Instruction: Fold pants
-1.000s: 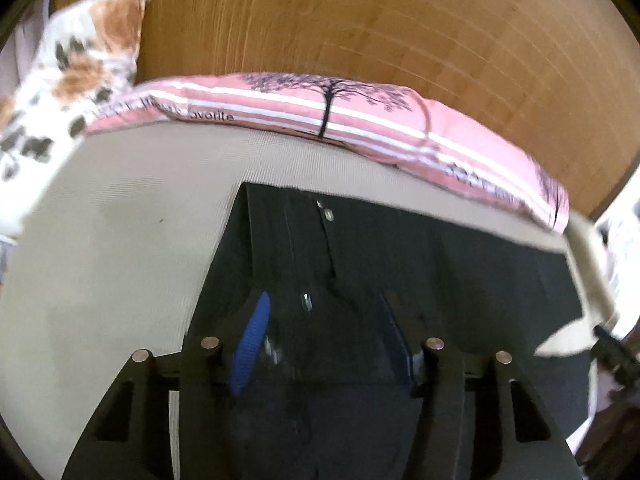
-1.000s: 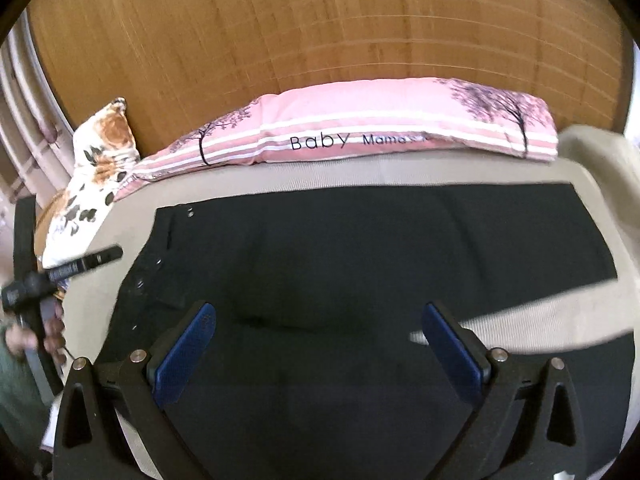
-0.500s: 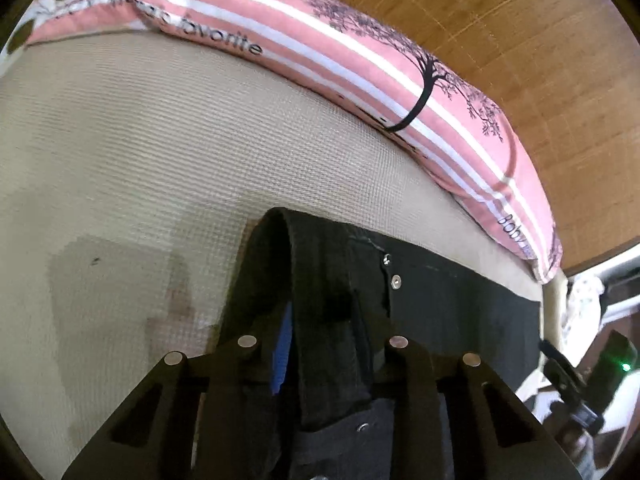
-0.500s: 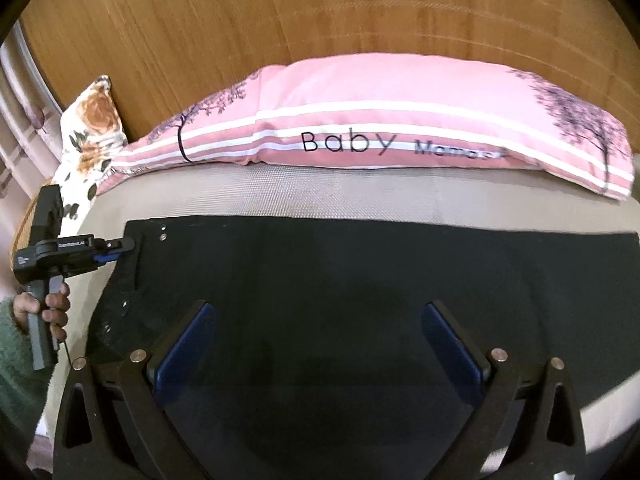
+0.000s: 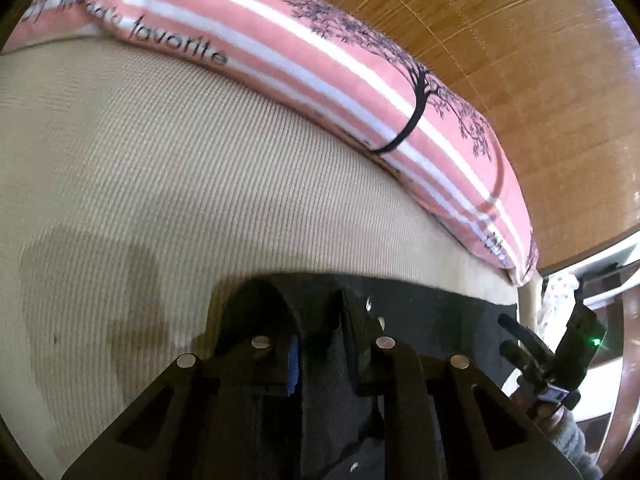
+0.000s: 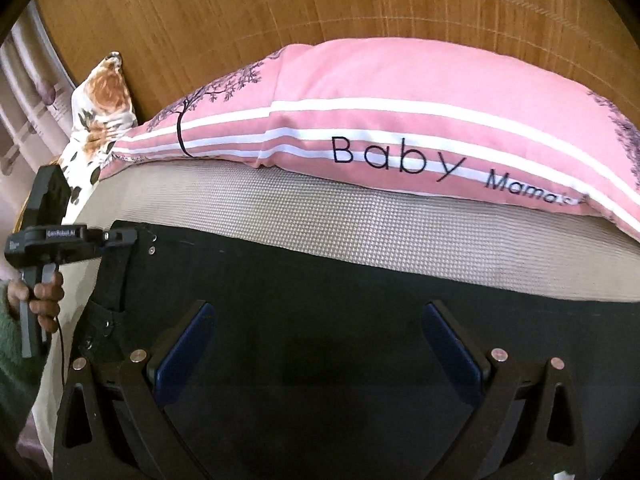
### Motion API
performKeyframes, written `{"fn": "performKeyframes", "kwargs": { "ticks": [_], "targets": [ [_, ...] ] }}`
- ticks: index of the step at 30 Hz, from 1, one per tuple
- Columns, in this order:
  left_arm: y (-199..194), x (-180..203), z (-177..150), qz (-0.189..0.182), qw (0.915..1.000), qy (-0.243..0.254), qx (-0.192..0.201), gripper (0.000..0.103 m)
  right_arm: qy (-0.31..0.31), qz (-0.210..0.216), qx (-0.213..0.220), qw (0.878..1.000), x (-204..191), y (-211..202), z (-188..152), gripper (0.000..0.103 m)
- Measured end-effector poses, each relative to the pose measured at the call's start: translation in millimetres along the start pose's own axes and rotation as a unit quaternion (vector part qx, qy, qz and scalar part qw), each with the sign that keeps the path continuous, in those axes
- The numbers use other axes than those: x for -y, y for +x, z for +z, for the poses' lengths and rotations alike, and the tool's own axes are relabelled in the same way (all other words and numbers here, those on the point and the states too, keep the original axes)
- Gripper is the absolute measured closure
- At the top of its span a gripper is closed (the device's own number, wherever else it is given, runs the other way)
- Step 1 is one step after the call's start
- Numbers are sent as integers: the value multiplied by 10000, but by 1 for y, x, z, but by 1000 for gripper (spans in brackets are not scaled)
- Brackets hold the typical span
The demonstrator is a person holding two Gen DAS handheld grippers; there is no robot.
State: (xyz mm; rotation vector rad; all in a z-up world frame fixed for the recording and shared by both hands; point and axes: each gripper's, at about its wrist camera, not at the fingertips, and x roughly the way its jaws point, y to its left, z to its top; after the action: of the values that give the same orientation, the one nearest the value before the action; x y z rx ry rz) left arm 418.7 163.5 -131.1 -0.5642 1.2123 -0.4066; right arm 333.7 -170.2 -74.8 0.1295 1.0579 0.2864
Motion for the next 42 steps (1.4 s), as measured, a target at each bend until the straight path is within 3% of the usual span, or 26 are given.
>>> {"fn": "performKeyframes", "kwargs": {
  "ticks": [2,5,7,8,9,12,19,26,27,28,34,39,42],
  "targets": [
    [2,-2,0,-4,9999,-80,61,88,-20,24,-7,10000,1,2,1,1],
    [-8,6,-8,150,9993,211,267,93,-196,159,-103,9996,3,10,10,1],
    [-27,19,-16,-17,9976,381,576,94,-501,316,-292,9978,6,16,18,1],
    [-35,24,-19,-107,9966,452,686,94,-958,534,-562,9924,8,23,29,1],
    [-44,31,-23,-255,9949,543,814,94,-958,534,-562,9924,8,23,29,1],
    [-68,47,-38,-566,9873,880,1195,94,-1609,1047,-1070,9756,9,35,47,2],
    [-90,58,-54,-845,9798,1013,1505,94,-2409,2086,-1958,9274,19,61,82,24],
    [-92,53,-53,-802,9808,905,1533,95,-2652,2441,-2665,8939,44,75,76,41],
    [-92,52,-53,-776,9812,882,1530,95,-2672,2457,-2702,8917,49,74,74,48],
    [-90,53,-52,-731,9818,866,1523,95,-2681,2447,-2744,8905,56,72,73,55],
    [-83,52,-47,-460,9839,871,1493,94,-2636,2230,-2995,8894,89,55,56,68],
    [-73,48,-43,-254,9854,854,1451,94,-2546,1826,-2866,9054,109,41,40,88],
    [-63,49,-41,71,9853,945,1419,95,-2536,1478,-2542,9215,105,28,30,91]
  ]
}}
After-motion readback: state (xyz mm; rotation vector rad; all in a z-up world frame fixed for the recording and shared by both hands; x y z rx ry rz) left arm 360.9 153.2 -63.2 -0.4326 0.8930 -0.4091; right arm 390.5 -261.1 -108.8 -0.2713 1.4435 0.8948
